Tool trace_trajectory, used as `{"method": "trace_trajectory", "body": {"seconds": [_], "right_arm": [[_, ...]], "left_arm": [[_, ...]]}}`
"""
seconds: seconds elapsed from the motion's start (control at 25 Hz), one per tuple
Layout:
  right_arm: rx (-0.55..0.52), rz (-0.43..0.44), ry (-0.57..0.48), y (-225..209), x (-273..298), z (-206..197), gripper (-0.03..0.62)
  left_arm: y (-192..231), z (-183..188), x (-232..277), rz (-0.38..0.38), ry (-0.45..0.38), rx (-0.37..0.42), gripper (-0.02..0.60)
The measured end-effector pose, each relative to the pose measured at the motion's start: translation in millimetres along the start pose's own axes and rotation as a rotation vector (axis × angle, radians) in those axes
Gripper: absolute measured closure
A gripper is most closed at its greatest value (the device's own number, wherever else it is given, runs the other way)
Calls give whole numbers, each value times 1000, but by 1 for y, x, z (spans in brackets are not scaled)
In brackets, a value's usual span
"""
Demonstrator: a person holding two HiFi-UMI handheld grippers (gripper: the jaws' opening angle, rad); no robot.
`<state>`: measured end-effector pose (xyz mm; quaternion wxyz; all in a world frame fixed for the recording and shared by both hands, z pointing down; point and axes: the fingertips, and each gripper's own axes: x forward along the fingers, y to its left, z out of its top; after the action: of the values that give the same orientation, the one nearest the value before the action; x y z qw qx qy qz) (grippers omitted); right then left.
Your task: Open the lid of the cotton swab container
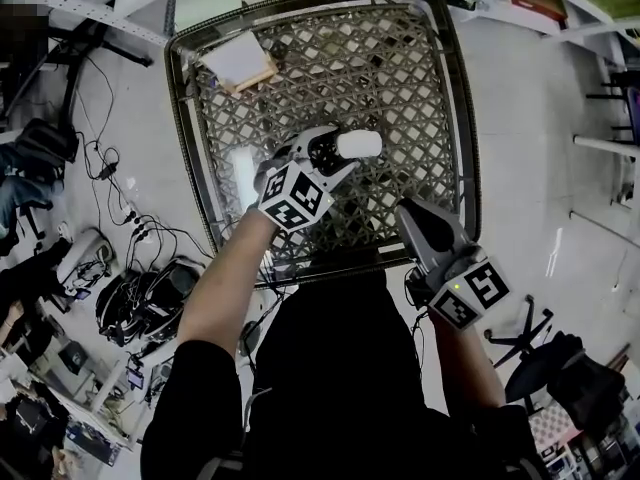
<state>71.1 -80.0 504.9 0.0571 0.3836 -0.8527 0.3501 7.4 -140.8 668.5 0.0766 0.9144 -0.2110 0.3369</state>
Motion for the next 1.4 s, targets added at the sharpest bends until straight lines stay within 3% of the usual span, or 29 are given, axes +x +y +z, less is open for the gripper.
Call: {"method": "trace_trajectory", "body": {"seconds": [0.2, 0.28, 0.4, 0.48, 0.6, 0.96, 1.2, 1.4], "right_arm": [[9, 1, -5, 0, 0, -1, 562], [6, 2, -12, 0, -1, 0, 562], [6, 2, -11, 0, -4, 1, 562], [6, -1, -8, -1, -7, 1, 562], [4, -2, -10, -1, -10, 2, 562], [-7, 9, -3, 7, -15, -4, 562], [-30, 10, -9, 14, -18, 0, 562], [-69, 18, -33, 30, -25, 17, 562]], "left_arm": [[5, -2, -1, 38, 7, -6, 393], [-3, -1, -5, 21, -3, -12, 394], [-15, -3, -8, 29, 8, 51, 390], [-13, -3, -5, 38, 17, 57, 329], [-8, 3, 7, 26, 23, 40, 319], [-4, 9, 22, 66, 29, 58, 379], [-9, 20, 3, 47, -26, -23, 382], [-23, 45, -31, -10, -53, -17, 382]]}}
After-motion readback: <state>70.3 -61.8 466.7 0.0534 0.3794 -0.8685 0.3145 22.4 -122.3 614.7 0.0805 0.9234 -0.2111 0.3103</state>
